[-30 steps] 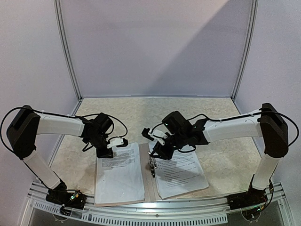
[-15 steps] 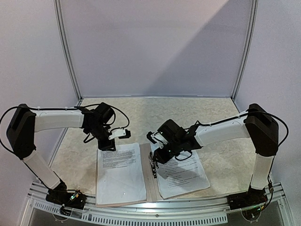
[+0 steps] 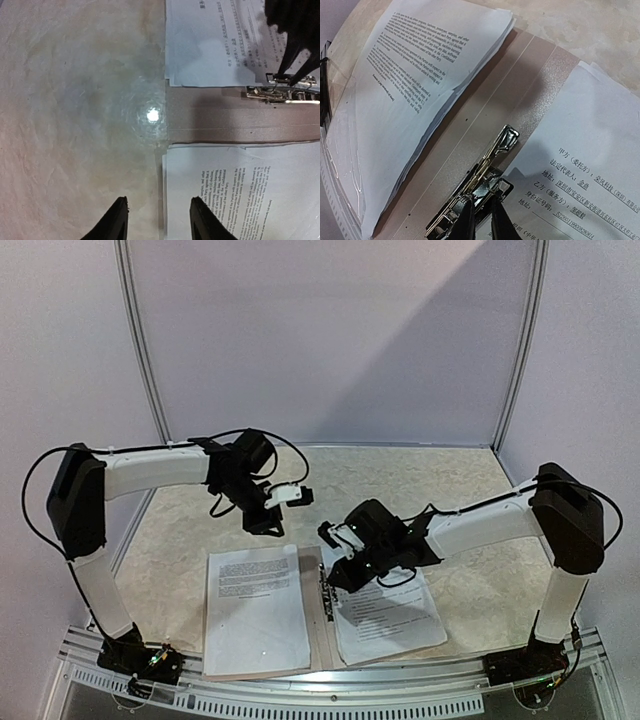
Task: Put the files into the folder
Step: Close the spring clip on the folder with some files.
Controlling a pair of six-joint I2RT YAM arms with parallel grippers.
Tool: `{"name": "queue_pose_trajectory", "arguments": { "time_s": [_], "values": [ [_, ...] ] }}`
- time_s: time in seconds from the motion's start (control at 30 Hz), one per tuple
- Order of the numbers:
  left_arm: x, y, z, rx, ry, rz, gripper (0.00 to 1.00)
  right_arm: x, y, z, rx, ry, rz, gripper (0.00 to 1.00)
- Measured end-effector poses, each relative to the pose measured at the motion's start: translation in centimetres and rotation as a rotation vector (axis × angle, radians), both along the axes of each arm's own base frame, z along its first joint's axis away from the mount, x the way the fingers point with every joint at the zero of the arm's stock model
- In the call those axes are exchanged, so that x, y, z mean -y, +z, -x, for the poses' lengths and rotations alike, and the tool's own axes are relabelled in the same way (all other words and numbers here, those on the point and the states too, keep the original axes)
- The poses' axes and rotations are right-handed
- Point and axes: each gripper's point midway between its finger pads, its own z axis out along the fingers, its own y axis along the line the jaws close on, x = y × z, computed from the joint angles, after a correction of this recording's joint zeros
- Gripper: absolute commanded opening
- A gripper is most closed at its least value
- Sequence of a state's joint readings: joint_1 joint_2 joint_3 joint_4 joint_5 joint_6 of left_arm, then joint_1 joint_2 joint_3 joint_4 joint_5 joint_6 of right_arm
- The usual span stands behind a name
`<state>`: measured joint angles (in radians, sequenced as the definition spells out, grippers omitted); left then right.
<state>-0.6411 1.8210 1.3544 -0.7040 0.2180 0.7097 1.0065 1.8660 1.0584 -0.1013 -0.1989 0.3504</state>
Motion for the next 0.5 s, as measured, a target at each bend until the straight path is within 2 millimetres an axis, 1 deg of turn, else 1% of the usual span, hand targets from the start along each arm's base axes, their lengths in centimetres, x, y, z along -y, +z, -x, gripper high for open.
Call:
{"name": "queue_pose_trajectory", "arguments": {
  "time_s": [0.1,0.23,0.37,0.5],
  "values": [
    [1.7,-0.9,0.4,-0.005,-0.038,-0.008,0.42,0.2,0.1,0.4,-0.017,-0.002,-0.006,0.13],
    [3.4,-1.8,1.3,0.012,-0.088,-0.031,0.41,0.7,0.1,1.3,-0.042,0.005,-0.017,0.14],
    [4.7,-2.4,1.7,0.036,-0.125,-0.045,0.40,1.5,-0.1,2.4,-0.069,0.012,-0.030,0.16],
    [5.4,-2.5,1.6,0.067,-0.149,-0.054,0.40,2.3,-0.5,3.2,-0.097,0.006,-0.027,0.17]
  ]
}}
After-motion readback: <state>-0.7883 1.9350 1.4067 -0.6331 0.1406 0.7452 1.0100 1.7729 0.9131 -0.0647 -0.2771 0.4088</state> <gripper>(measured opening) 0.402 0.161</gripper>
